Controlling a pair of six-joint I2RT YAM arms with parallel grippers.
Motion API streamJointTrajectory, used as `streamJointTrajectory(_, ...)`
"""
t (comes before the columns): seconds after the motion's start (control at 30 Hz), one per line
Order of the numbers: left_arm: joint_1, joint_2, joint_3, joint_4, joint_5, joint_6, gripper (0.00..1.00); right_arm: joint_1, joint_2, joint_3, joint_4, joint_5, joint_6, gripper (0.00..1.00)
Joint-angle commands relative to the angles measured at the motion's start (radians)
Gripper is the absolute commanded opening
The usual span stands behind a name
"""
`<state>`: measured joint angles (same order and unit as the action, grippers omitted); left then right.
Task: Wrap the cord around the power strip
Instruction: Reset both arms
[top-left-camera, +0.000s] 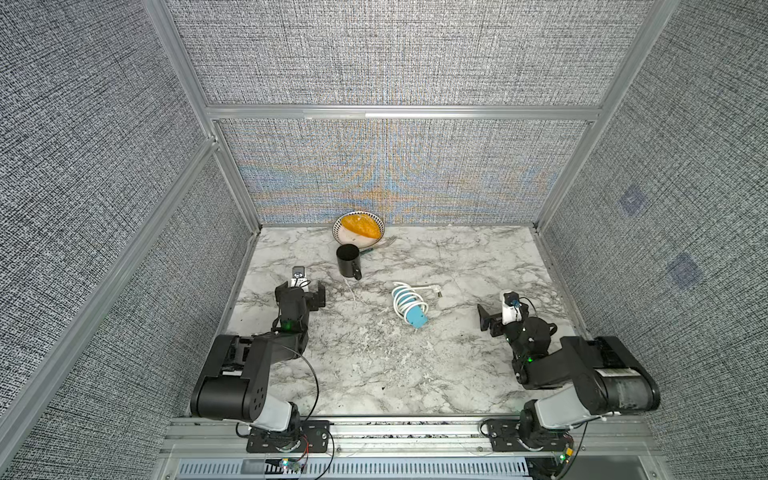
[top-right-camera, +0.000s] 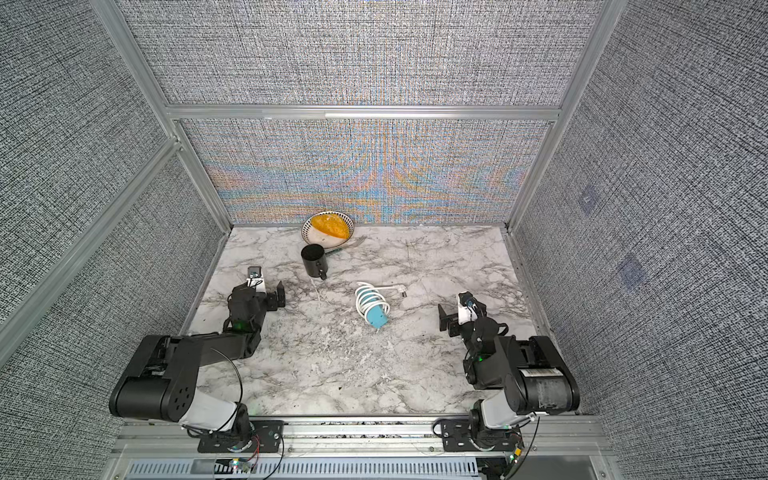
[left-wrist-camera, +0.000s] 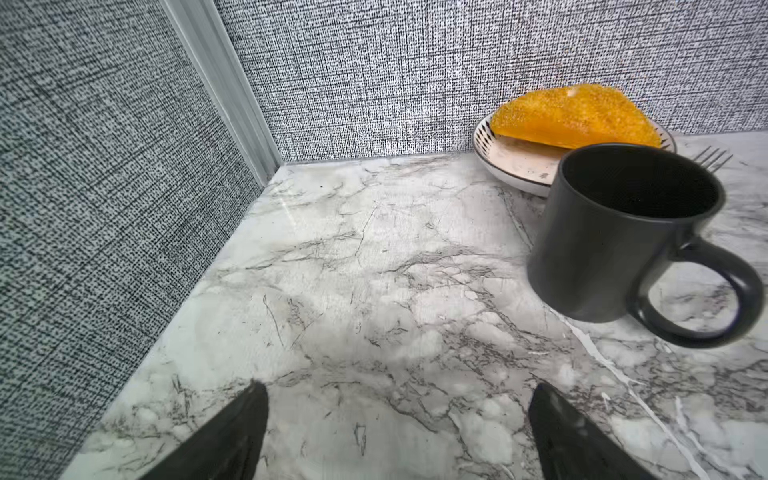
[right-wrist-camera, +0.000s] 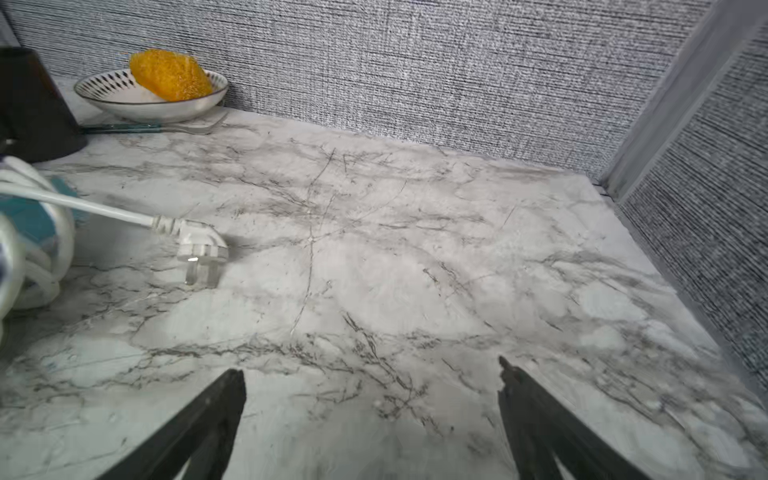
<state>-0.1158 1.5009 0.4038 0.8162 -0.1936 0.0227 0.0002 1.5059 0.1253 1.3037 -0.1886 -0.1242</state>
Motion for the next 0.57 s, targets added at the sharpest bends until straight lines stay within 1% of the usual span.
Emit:
streamJointTrajectory(0.0, 0.009, -0.007, 0.030, -0.093, 0.063, 0.009, 0.99, -0.013, 0.043, 0.007, 0.168, -0.057, 0.048, 0.98)
streamJointTrajectory(0.03, 0.013, 0.000, 0.019, -0.061, 0.062, 0.002, 1.00, -0.013, 0.028, 0.016, 0.113, -0.054, 0.037, 0.98)
streamJointTrajectory(0.07, 0.013, -0.002, 0.023, -0.069, 0.065, 0.004, 1.00, -0.014, 0.002, 0.037, 0.030, -0.058, 0.028, 0.98)
streamJointTrajectory(0.1, 0.013, -0.005, 0.027, -0.084, 0.068, 0.006, 1.00, -0.014, -0.002, 0.043, 0.018, -0.054, 0.027, 0.98)
streamJointTrajectory(0.17, 0.014, -0.003, 0.024, -0.074, 0.067, 0.005, 1.00, -0.021, 0.039, 0.032, 0.110, -0.062, 0.050, 0.98)
streamJointTrajectory(0.3, 0.016, 0.005, 0.037, -0.092, 0.075, 0.006, 1.00, -0.023, 0.015, 0.062, 0.006, -0.067, 0.035, 0.98)
streamJointTrajectory(0.4, 0.028, 0.013, 0.049, -0.107, 0.101, 0.001, 1.00, -0.029, 0.026, 0.065, 0.021, -0.074, 0.041, 0.98)
streamJointTrajectory(0.53, 0.030, -0.004, 0.028, -0.085, 0.104, 0.003, 1.00, -0.032, 0.025, 0.066, 0.018, -0.078, 0.044, 0.98)
